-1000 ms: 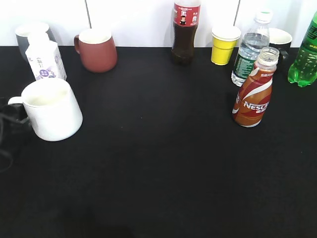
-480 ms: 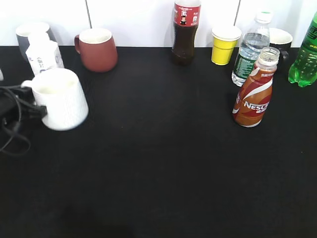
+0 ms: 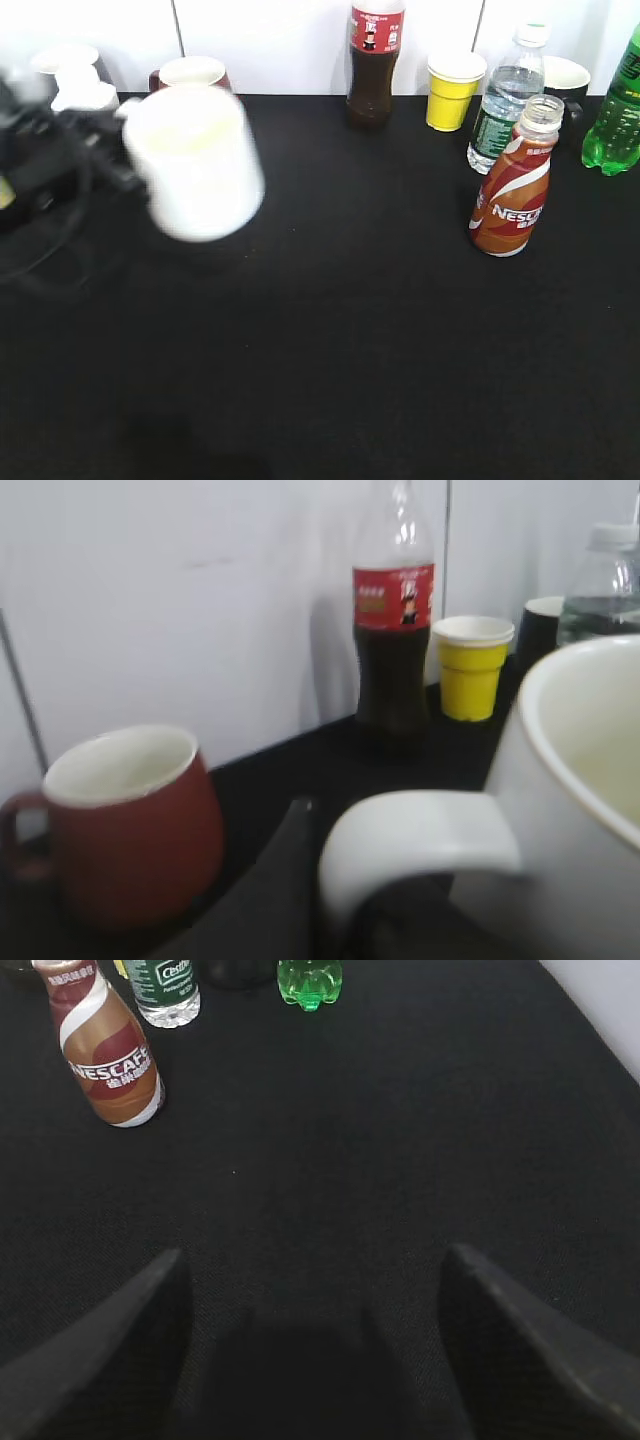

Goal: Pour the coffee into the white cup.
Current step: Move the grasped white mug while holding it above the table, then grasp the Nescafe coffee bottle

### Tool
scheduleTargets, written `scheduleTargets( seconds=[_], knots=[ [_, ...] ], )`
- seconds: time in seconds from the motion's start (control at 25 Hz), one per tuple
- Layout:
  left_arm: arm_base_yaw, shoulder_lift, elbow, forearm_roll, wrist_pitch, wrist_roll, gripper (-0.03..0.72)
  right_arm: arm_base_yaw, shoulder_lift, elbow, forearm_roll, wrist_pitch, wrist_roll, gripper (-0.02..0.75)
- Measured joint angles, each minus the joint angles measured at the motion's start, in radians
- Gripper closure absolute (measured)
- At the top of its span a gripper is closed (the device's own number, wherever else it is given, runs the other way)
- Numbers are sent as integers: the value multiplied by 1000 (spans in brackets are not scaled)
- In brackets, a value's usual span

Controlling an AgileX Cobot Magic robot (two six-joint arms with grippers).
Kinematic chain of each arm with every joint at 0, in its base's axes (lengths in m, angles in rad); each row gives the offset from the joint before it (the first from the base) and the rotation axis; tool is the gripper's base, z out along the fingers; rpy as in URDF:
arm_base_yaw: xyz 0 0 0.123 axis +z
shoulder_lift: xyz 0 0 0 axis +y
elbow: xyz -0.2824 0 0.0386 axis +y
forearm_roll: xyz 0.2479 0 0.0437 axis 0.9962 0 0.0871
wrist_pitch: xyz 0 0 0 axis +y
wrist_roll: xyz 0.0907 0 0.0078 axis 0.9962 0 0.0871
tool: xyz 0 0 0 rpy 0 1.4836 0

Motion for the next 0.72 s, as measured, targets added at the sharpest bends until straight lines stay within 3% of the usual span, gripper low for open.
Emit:
scheduleTargets(
  seconds=[0.2, 0.4, 0.56, 0.64, 0.72],
  knots=[
    [-21, 76, -112, 52, 35, -72, 648, 0, 35, 0, 0, -1, -33, 155],
    [-21, 76, -118, 79, 38, -82, 648, 0, 378, -10, 2, -49, -137, 155],
    [-21, 86, -119, 79, 45, -82, 648, 0, 579, 25, 93, -557, -179, 155],
    [-21, 86, -119, 79, 54, -82, 648, 2, 689, 128, 113, -813, -217, 155],
    [-21, 86, -119, 79, 60, -83, 648, 29, 805, 279, 119, -1176, -225, 155]
  ],
)
